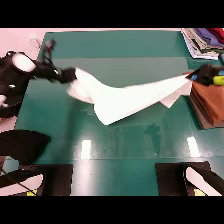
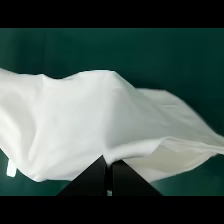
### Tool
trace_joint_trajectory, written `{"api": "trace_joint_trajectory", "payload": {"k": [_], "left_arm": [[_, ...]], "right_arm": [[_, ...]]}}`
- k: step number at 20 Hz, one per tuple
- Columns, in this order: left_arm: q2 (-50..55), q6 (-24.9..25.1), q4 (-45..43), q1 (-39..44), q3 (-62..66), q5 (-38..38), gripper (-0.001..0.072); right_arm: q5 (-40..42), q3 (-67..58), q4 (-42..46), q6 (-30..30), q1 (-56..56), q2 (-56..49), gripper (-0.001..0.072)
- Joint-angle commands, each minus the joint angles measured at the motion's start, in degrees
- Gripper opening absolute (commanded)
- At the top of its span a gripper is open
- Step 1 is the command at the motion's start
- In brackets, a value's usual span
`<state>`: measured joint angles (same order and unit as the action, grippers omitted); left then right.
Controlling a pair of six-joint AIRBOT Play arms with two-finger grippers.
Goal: Fold the shirts.
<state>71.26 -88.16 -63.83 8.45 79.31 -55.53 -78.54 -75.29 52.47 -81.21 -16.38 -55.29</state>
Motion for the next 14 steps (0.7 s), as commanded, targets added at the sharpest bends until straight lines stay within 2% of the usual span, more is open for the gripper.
{"api": "trace_joint_trajectory", "payload": {"k": [1, 7, 11, 14], "left_arm": [[-9.8, 0.2, -7.0, 0.0, 13.2, -2.6, 0.0023], [-24.7, 1.7, -9.7, 0.0, 27.4, -2.6, 0.0023], [-27.2, 1.7, -10.3, 0.0, 34.2, -2.5, 0.0022], [-26.4, 4.7, -10.8, 0.0, 35.0, 1.5, 0.002]], "right_arm": [[-0.6, -10.6, 0.1, 0.2, 0.0, 3.3, 0.0014], [-1.7, -26.0, 0.5, -0.9, 0.0, 7.6, 0.0014], [-10.3, -37.7, 8.0, -6.4, 0.0, 4.0, 0.0014], [-14.5, -43.4, 8.7, -8.3, 0.0, 0.0, 0.0014]]}}
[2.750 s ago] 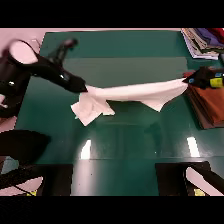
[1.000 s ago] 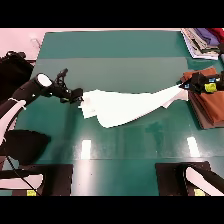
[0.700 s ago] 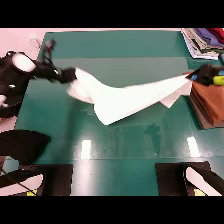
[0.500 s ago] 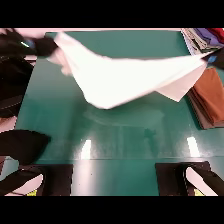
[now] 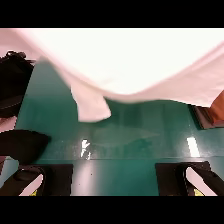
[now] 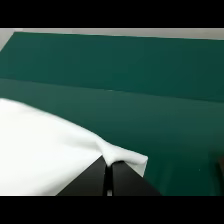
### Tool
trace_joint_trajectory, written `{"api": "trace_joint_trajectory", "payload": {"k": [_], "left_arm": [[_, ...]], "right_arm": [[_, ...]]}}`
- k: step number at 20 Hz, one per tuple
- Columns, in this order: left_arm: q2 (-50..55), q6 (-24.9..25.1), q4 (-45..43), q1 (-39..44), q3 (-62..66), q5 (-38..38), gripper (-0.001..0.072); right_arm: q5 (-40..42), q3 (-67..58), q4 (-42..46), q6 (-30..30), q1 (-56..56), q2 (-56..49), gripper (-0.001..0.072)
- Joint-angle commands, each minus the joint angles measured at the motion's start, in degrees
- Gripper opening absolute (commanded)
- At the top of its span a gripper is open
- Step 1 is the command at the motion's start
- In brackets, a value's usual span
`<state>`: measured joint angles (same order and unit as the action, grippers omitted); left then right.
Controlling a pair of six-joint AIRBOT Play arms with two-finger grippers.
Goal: Fold the shirts.
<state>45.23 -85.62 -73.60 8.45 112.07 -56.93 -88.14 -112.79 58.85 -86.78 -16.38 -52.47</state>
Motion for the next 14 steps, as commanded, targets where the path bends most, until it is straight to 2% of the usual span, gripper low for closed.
{"api": "trace_joint_trajectory", "payload": {"k": [1, 5, 9, 14], "left_arm": [[1.0, 2.1, -2.5, 0.0, 2.1, 3.8, 0.002], [13.6, 2.1, -5.1, 0.0, 2.1, 0.3, 0.0022], [33.1, -0.3, -4.8, 0.0, 2.1, -4.9, 0.0023], [53.2, -1.6, -0.7, 0.0, 2.1, -7.6, 0.0024]], "right_arm": [[-5.1, -6.0, 2.3, -4.0, 0.0, -4.1, 0.0014], [-6.2, 5.2, 2.3, -6.7, 0.1, -7.2, 0.0014], [-5.2, 17.4, 7.9, -8.4, 3.0, -13.2, 0.0014], [1.8, 24.2, 10.0, -9.6, 6.8, -25.1, 0.0015]]}}
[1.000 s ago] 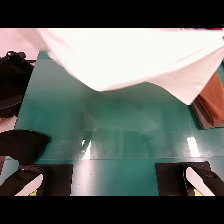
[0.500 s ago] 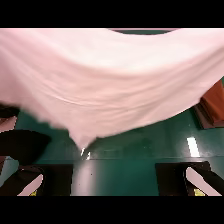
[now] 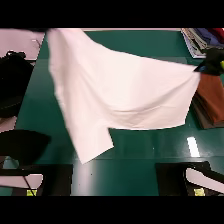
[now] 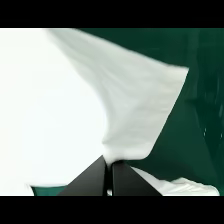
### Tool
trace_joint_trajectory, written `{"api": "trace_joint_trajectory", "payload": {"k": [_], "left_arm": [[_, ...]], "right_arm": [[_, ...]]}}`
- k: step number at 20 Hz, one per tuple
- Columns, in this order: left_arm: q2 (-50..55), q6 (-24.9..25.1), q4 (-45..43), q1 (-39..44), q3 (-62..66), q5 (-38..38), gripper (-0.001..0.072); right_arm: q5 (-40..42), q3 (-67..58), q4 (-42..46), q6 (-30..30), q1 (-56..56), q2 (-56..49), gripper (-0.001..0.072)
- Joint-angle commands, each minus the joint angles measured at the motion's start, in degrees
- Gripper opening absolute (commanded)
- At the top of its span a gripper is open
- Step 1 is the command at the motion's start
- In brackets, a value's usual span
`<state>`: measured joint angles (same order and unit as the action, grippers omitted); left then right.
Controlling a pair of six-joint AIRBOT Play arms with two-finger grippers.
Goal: Fold the shirts.
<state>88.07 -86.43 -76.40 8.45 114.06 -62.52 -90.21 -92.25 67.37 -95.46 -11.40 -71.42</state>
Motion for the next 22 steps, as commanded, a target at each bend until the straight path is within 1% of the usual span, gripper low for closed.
{"api": "trace_joint_trajectory", "payload": {"k": [1, 2, 3, 4, 5, 6, 9, 11, 13, 14, 15, 18, 20, 22], "left_arm": [[12.3, -1.3, 2.0, 0.0, 0.1, -2.1, 0.0024], [13.4, -2.4, 1.6, -0.1, 0.1, -2.1, 0.0026], [13.8, -2.6, 1.6, -0.3, 0.1, -2.1, 0.0082], [13.6, -2.9, 1.7, -0.9, 0.2, -2.3, 0.0459], [13.2, -3.7, 1.8, -1.6, 0.6, -3.2, 0.0623], [12.5, -3.6, 1.9, -2.8, 1.0, -5.4, 0.0601], [8.9, -3.6, 2.1, -7.5, 0.7, -13.1, 0.0601], [6.3, -3.5, 2.3, -10.3, -1.6, -17.4, 0.06], [2.4, -2.6, 2.2, -11.5, -9.6, -19.3, 0.0601], [0.1, -1.6, 2.4, -11.7, -15.1, -18.2, 0.0601], [-2.4, -1.6, 3.2, -11.7, -21.3, -16.0, 0.0601], [-9.9, -1.5, 7.2, -11.7, -41.4, -7.1, 0.0601], [-12.0, -0.3, 10.1, -11.7, -51.6, -2.3, 0.0601], [-12.1, 1.1, 15.0, -11.7, -59.1, 1.9, 0.0601]], "right_arm": [[5.8, 3.3, 1.1, -0.7, 2.1, -8.9, 0.0014], [7.3, 2.4, 1.2, -0.5, 2.4, -11.1, 0.0016], [8.2, 0.8, 1.2, -0.5, 2.4, -13.5, 0.0021], [7.9, -1.3, 1.0, -0.3, 2.4, -15.5, 0.0141], [7.2, -3.8, 1.0, 0.6, 2.1, -17.2, 0.035], [6.1, -6.0, 1.0, 1.3, 1.8, -18.3, 0.0376], [0.6, -9.7, -2.0, 7.0, 0.1, -17.9, 0.0376], [0.1, -6.9, -3.4, 8.7, -1.0, -14.3, 0.0376], [0.9, -2.0, -3.3, 9.8, -1.7, -9.7, 0.0376], [0.9, 0.3, -3.4, 10.6, -2.1, -7.6, 0.0375], [1.4, 2.9, -3.5, 10.7, -2.1, -5.3, 0.0375], [4.0, 9.2, -3.5, 11.1, -2.1, 0.0, 0.0374], [4.6, 11.7, -3.5, 11.1, -2.1, 1.8, 0.0363], [4.6, 13.2, -3.5, 11.1, -2.1, 2.9, 0.0363]]}}
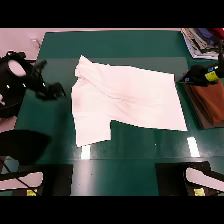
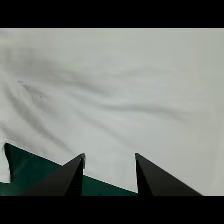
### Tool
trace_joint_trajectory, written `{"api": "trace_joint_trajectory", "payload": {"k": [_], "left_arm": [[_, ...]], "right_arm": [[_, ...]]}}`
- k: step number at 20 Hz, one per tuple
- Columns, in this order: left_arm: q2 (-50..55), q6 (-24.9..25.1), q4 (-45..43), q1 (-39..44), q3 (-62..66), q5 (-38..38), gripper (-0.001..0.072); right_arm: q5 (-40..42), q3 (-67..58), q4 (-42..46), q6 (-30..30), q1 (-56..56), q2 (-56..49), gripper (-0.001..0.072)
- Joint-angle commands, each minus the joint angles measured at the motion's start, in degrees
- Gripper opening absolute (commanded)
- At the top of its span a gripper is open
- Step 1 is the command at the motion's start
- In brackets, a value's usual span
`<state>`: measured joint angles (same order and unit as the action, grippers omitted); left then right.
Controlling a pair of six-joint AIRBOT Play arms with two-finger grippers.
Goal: Fold the shirts.
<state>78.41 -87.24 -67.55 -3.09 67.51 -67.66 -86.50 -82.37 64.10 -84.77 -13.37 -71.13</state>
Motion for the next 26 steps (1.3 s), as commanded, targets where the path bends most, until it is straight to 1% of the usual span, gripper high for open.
{"api": "trace_joint_trajectory", "payload": {"k": [1, 2, 3, 4, 8, 10, 12, 14, 15, 16, 17, 19, 21, 22, 23, 24, 26], "left_arm": [[-2.4, 4.1, 9.7, -0.2, -15.5, 9.0, 0.0601], [-2.2, 6.0, 12.9, -0.2, -17.8, 10.8, 0.0601], [-2.2, 6.8, 15.1, -0.2, -19.5, 12.7, 0.0601], [-2.2, 6.9, 16.1, -0.1, -20.5, 13.9, 0.0601], [-2.2, 8.9, 19.2, 0.3, -20.9, 16.4, 0.06], [-2.2, 9.4, 19.1, 2.7, -20.9, 17.6, 0.06], [-2.2, 9.3, 19.2, 6.1, -20.8, 17.6, 0.06], [-2.3, 9.3, 19.4, 7.4, -20.6, 15.5, 0.0597], [-2.3, 9.3, 19.6, 7.3, -20.2, 13.6, 0.0385], [-2.3, 9.7, 19.5, 7.2, -19.6, 12.7, 0.0139], [-2.3, 9.7, 19.2, 7.2, -18.7, 12.3, 0.0024], [-2.3, 9.7, 19.1, 7.2, -16.0, 11.2, 0.0024], [-2.5, 9.8, 18.6, 7.2, -12.9, 9.6, 0.0023], [-2.5, 9.8, 18.5, 7.2, -11.5, 9.0, 0.0023], [-2.5, 9.8, 18.5, 7.2, -10.1, 8.6, 0.0024], [-2.6, 9.8, 18.5, 7.2, -9.0, 8.4, 0.0024], [-3.1, 10.4, 18.4, 7.2, -7.6, 8.7, 0.0023]], "right_arm": [[0.9, 3.9, -0.2, 0.4, -0.1, 3.0, 0.0363], [0.9, 4.4, -0.2, 0.4, -0.1, 3.3, 0.0361], [0.7, 4.5, -0.4, 0.4, -0.1, 3.3, 0.0346], [0.5, 4.5, -1.2, 0.4, -0.1, 3.3, 0.0288], [0.9, 4.5, -3.2, 0.4, 0.2, 3.3, 0.0286], [0.8, 4.5, -3.1, 0.4, 0.2, 3.3, 0.0286], [0.5, 4.5, -3.1, 0.4, 0.1, 3.3, 0.0287], [0.3, 4.5, -3.1, 0.4, -0.3, 3.3, 0.0287], [-0.5, 4.5, -3.0, 0.4, -1.0, 3.3, 0.0287], [-1.6, 4.5, -2.6, 0.4, -2.2, 3.3, 0.0287], [-2.6, 4.5, -2.2, 0.5, -3.5, 3.3, 0.0287], [-3.7, 6.4, 0.2, 0.5, -6.9, 3.9, 0.0287], [-3.4, 12.9, 3.6, 0.5, -11.6, 6.1, 0.0288], [-2.6, 17.3, 5.3, 0.5, -14.5, 7.2, 0.0313], [-1.8, 21.5, 6.5, 0.5, -17.9, 8.1, 0.0441], [-1.3, 26.1, 6.4, 0.5, -21.8, 8.5, 0.0549], [0.6, 34.2, 5.9, 0.4, -28.9, 8.4, 0.0552]]}}
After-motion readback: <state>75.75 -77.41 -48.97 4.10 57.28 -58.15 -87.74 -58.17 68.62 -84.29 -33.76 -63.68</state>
